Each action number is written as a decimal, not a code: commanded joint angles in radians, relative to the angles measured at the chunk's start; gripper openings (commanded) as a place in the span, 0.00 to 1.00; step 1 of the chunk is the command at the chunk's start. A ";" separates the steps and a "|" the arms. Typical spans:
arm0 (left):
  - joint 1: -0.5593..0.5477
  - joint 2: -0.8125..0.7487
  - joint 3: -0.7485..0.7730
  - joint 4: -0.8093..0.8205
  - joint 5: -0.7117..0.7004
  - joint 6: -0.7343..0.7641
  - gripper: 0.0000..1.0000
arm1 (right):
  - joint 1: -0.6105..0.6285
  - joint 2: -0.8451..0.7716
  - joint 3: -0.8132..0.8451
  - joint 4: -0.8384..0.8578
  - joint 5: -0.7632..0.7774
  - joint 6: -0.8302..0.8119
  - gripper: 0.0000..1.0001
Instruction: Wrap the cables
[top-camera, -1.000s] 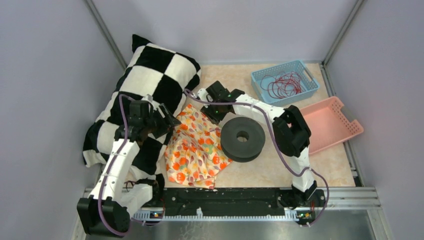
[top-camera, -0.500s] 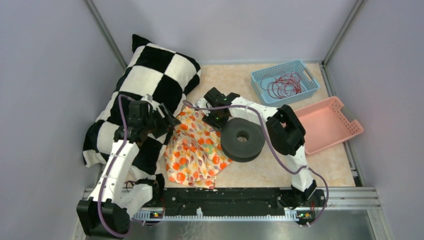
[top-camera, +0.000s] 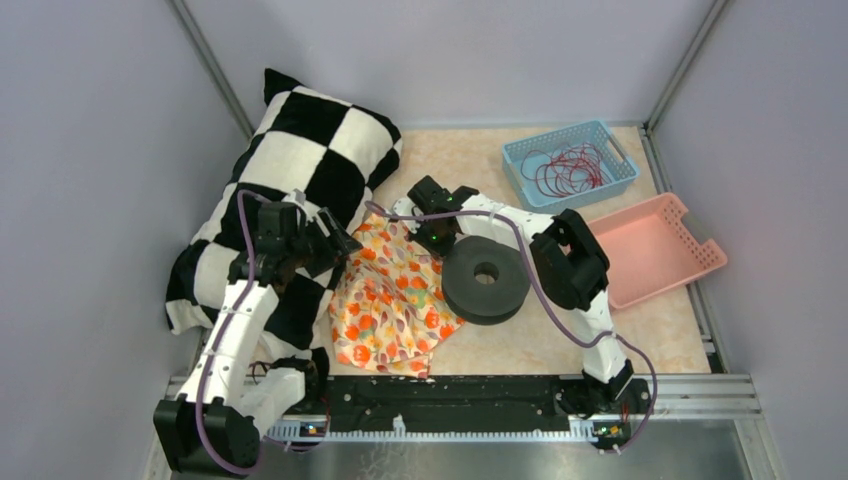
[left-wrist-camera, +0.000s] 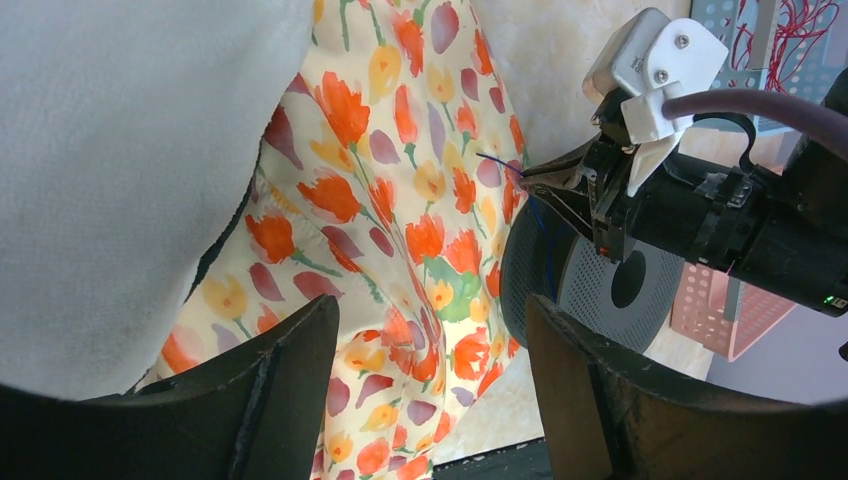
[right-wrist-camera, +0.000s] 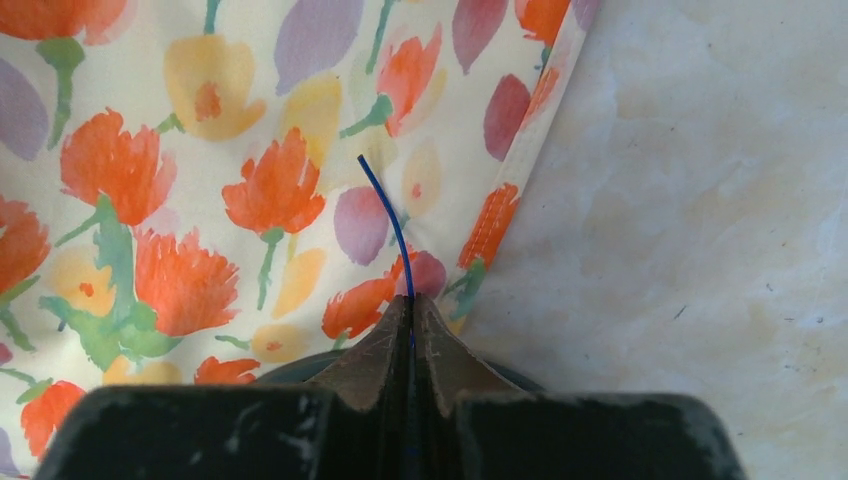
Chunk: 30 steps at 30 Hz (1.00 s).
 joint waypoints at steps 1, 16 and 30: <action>0.006 -0.020 -0.015 0.022 0.025 0.000 0.75 | 0.005 -0.010 0.012 0.036 0.015 0.016 0.00; -0.088 -0.036 -0.079 0.155 0.301 0.031 0.72 | -0.100 -0.106 -0.051 0.137 0.046 0.189 0.00; -0.410 0.140 -0.099 0.345 0.217 -0.076 0.73 | -0.201 -0.219 -0.188 0.240 0.008 0.370 0.00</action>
